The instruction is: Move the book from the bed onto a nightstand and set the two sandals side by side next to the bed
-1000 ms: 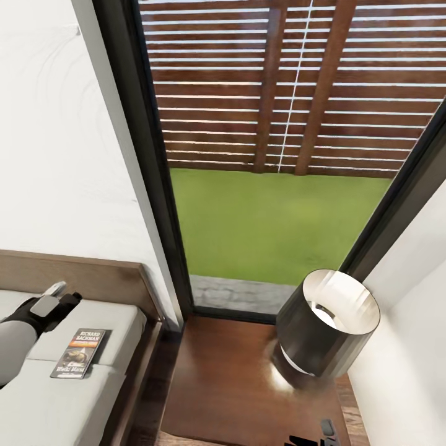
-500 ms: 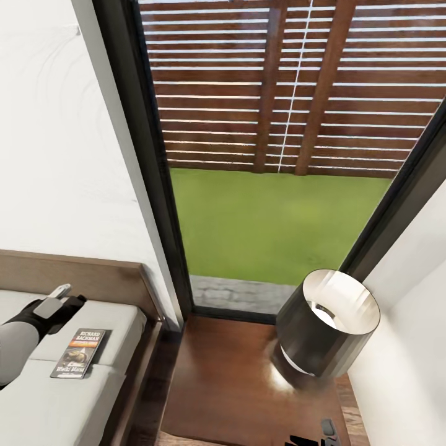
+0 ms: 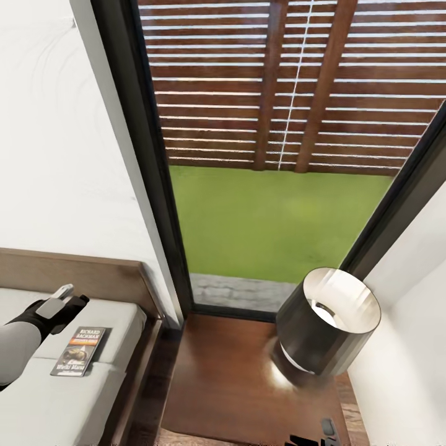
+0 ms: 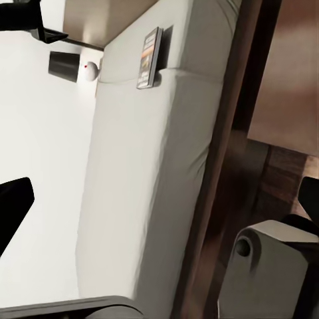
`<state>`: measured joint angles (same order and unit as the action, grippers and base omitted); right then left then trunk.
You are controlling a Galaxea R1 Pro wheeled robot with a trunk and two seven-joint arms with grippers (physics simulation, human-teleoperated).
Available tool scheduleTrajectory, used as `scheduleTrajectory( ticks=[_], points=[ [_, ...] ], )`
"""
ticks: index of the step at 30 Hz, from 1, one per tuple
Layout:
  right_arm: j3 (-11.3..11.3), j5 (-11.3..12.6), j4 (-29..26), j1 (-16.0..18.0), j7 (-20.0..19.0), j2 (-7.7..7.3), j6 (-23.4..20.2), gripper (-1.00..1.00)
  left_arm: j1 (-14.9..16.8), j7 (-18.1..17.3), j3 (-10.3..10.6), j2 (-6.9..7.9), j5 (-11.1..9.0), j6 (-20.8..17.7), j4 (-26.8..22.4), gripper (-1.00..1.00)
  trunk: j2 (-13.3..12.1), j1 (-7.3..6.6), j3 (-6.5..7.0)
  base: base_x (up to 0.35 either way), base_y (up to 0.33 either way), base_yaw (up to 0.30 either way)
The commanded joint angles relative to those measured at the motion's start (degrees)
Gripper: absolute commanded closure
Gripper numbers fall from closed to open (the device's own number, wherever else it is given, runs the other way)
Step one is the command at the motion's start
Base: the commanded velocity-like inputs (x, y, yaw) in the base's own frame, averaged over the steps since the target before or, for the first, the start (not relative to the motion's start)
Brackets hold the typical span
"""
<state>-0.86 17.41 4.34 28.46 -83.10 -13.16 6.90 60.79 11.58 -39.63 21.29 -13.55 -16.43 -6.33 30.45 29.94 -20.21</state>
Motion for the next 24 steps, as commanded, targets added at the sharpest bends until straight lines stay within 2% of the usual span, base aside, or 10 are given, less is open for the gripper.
scheduleTrajectory(
  ticks=[1, 24],
  points=[
    [-0.1, 0.2, 0.2, 0.1, -0.1, 0.0, 0.6, -1.0, 0.0, 0.3, 0.3, 0.02, -0.6, -0.3, -0.1, -1.0, 0.1, 0.02, -0.18, 0.0, 0.0, 0.0],
    [-0.2, 0.2, 0.2, 0.1, -0.2, 0.04, 0.7, -1.0, 0.0, 0.3, 0.3, -0.02, -0.6, -0.3, 0.0, -1.0, 0.1, 0.02, -2.26, 0.0, 0.0, 0.0]
  ],
)
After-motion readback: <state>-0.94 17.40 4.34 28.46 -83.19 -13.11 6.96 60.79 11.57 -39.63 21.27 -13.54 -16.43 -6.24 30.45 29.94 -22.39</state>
